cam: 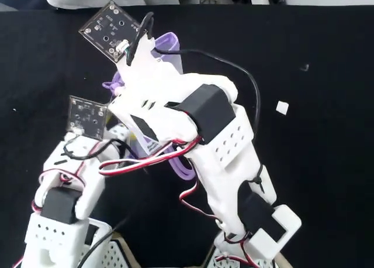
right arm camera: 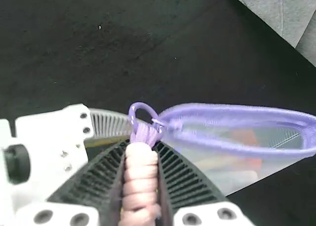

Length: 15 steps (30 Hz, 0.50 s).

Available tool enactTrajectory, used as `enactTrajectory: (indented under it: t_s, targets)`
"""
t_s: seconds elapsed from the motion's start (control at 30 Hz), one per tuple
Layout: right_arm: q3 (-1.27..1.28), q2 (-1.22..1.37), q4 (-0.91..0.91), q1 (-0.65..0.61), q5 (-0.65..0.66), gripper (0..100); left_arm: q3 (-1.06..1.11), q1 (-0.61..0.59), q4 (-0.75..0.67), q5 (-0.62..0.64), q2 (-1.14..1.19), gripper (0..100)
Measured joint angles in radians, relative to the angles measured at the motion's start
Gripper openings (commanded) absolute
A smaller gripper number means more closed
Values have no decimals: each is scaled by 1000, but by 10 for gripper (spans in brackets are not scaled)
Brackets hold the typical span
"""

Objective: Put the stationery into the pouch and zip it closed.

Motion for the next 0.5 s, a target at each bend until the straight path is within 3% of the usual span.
enactTrajectory:
  t_s: [0.17, 0.33, 0.47, 0.5]
  targets:
    - [0, -2, 0, 58, 0, 11, 0, 149, 31, -5, -2, 191]
    - [0, -2, 0, 127, 0, 11, 0, 204, 38, -2, 0, 180]
    - [0, -2, 0, 137, 0, 11, 0, 204, 40, -2, 0, 22]
    - [0, -2, 0, 137, 0, 11, 0, 207, 40, -2, 0, 30]
